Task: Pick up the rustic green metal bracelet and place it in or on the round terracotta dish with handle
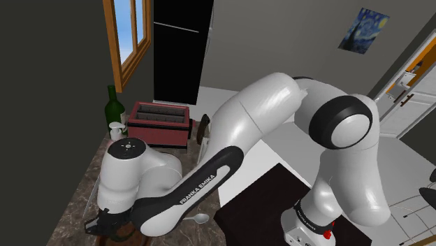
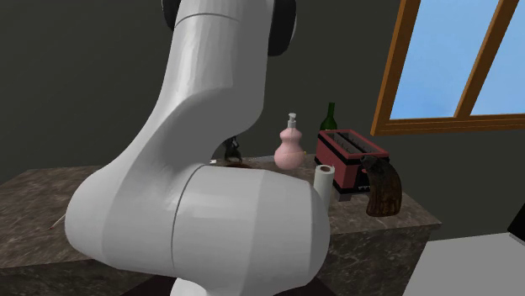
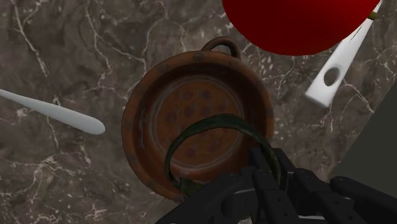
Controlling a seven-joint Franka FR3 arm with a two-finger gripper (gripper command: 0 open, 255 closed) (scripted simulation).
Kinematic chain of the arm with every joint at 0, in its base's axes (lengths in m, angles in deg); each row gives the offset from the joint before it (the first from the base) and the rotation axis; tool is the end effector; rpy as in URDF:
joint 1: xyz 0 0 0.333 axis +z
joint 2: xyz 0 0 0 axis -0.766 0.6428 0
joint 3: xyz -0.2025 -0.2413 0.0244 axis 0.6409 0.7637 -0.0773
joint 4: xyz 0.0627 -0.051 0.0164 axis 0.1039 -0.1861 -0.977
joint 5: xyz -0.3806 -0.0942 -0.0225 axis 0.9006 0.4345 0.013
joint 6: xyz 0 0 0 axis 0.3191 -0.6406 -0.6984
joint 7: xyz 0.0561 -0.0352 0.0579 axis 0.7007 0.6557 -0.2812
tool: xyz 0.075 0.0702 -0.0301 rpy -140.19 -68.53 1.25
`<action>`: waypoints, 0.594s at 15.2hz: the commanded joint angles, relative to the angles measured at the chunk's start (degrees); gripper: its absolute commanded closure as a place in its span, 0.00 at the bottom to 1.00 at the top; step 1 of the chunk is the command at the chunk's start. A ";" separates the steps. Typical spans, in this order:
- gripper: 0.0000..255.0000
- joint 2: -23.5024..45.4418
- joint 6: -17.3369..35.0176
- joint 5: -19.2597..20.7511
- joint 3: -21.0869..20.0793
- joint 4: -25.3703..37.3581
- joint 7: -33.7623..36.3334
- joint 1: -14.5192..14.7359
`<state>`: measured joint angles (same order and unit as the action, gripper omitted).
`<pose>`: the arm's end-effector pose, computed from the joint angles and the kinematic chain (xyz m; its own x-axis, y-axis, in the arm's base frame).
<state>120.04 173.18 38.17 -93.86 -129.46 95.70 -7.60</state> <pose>0.3672 0.5571 0.2324 0.9962 -0.0867 0.0032 -0.0839 -0.9728 -0.2158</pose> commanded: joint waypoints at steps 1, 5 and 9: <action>1.00 1.02 1.13 0.27 0.27 -0.08 0.12 0.22; 1.00 3.35 3.11 0.78 0.83 0.25 0.28 0.66; 1.00 5.78 5.00 1.26 1.40 0.79 0.40 1.12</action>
<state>125.25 177.85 39.33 -92.58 -128.92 96.11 -6.57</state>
